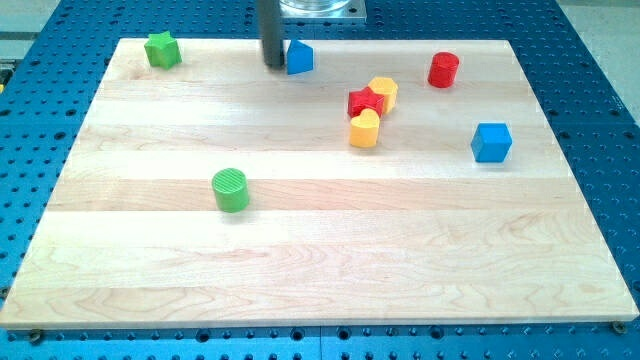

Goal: Push red and yellow blocks to the center of the board

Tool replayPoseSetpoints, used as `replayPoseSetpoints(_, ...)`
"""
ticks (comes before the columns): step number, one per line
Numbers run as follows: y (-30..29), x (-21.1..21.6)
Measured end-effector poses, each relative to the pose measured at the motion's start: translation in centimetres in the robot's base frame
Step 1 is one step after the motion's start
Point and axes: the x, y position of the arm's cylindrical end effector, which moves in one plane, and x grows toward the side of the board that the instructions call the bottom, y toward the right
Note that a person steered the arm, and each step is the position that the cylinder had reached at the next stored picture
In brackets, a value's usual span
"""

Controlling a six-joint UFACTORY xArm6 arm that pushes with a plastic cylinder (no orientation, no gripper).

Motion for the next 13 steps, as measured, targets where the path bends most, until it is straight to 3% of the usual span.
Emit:
replayPoseSetpoints(1,2.1,0.1)
replayPoseSetpoints(2,-0.7,6.5)
replayPoseSetpoints(3,4.9,6.6)
replayPoseSetpoints(5,12.0,1.3)
replayPoseSetpoints(7,23.5,-3.1)
replayPoseSetpoints(8,26.6,1.3)
replayPoseSetpoints(9,22.1,5.6)
replayPoseSetpoints(11,19.6,1.2)
replayPoseSetpoints(13,8.1,11.3)
